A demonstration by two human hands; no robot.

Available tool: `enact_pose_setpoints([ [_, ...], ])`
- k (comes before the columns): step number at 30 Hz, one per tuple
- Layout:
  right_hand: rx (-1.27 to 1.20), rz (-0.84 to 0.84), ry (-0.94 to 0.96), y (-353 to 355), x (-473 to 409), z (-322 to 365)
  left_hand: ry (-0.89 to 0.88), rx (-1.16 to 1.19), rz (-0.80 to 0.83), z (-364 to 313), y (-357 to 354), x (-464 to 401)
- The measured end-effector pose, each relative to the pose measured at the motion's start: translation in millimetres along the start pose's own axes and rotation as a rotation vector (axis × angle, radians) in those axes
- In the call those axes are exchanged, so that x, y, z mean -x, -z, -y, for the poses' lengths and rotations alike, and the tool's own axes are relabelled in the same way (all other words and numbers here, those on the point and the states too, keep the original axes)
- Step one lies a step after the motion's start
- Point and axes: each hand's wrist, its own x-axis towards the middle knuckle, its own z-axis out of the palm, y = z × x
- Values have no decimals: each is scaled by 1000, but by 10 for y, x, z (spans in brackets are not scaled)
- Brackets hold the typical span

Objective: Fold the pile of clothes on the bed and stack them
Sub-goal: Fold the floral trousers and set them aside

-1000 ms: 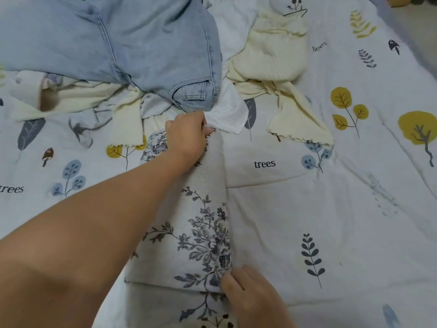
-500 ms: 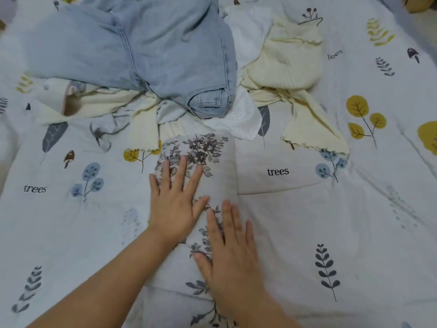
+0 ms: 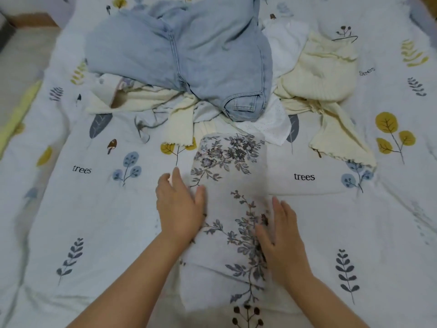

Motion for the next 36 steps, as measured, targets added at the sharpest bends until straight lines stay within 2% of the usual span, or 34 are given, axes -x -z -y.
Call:
enact_pose_setpoints([
  [2, -153, -32, -89, 16, -72, 94, 206, 100, 157, 89, 50, 83],
  [5, -205, 30, -172, -33, -188, 227, 235, 289, 416, 164, 43, 199],
  [8, -285, 78, -259, -72, -241, 289, 279, 547, 492, 162, 52, 230],
  [11, -373, 78, -266, -62, -246, 350, 297, 638, 520, 140, 93, 232],
  [15, -476, 19, -220, -7, -156, 438, 290, 735, 514, 96, 218, 301],
  [24, -523, 20, -122, 407, 255, 806, 191, 752, 450, -108, 832, 600],
  [36, -486, 61, 127, 965, 824, 2043, 200, 873, 211, -265, 2238, 1014],
])
